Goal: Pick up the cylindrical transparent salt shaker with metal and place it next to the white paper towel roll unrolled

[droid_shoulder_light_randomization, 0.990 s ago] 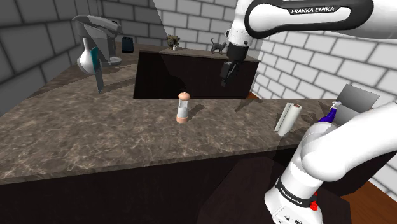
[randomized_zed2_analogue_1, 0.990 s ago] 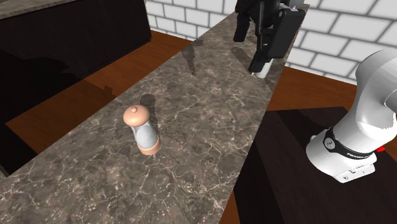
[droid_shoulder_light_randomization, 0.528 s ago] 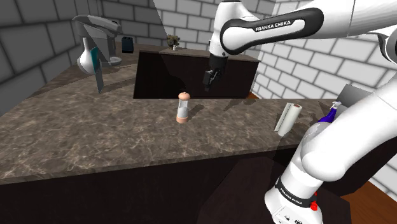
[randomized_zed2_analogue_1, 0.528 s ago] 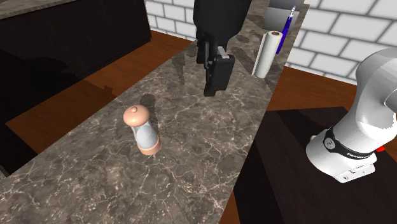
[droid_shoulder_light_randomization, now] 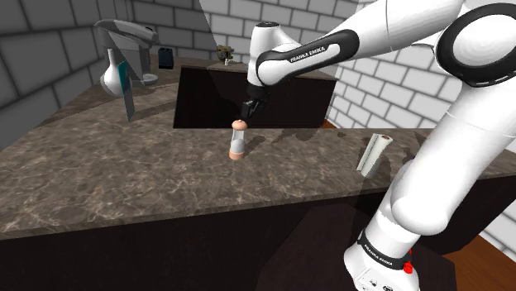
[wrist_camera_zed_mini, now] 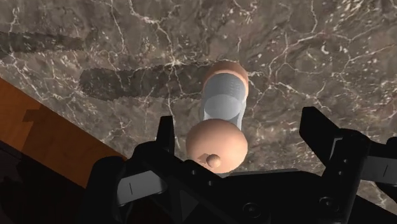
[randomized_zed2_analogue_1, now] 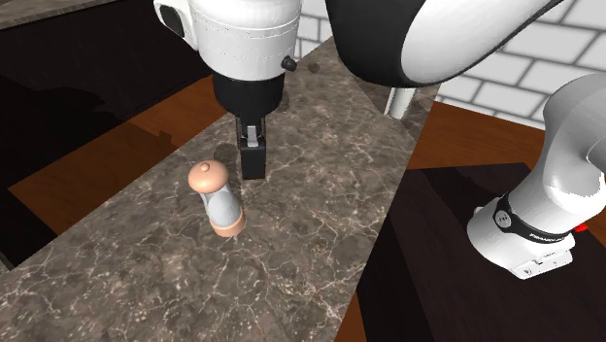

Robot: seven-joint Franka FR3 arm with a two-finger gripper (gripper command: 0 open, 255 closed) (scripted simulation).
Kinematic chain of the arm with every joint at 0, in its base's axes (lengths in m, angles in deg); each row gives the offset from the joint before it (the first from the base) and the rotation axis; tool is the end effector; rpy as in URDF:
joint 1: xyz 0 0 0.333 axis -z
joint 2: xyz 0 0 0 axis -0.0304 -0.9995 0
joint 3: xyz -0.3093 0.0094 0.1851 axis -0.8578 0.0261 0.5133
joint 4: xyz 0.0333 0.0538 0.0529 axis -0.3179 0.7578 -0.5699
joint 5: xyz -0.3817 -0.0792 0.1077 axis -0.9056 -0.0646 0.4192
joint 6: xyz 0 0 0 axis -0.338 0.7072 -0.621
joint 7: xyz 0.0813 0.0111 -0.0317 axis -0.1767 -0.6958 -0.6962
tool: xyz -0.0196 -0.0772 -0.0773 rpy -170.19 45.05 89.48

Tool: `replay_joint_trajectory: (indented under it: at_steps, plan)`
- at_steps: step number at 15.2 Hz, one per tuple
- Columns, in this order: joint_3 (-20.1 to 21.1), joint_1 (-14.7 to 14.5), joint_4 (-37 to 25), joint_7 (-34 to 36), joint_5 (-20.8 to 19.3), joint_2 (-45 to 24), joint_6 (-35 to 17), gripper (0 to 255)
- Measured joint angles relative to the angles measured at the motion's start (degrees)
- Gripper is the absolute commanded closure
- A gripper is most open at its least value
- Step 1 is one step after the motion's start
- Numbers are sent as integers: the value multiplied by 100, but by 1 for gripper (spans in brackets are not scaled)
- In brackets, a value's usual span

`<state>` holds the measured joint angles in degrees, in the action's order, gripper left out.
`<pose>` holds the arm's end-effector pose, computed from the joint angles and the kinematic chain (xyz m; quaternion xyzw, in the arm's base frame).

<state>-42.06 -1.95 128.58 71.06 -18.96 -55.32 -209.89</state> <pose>0.5523 -0.0128 0.4970 0.9903 0.0502 0.0710 0.1087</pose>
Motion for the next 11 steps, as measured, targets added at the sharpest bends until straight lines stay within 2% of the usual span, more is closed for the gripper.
replay_joint_trajectory:
  at_steps: [6, 11]
  plan:
    - [-23, 9, -876, 173, -322, -1149, -363, 0]
    - [-54, 25, -956, 249, -410, -1502, -647, 0]
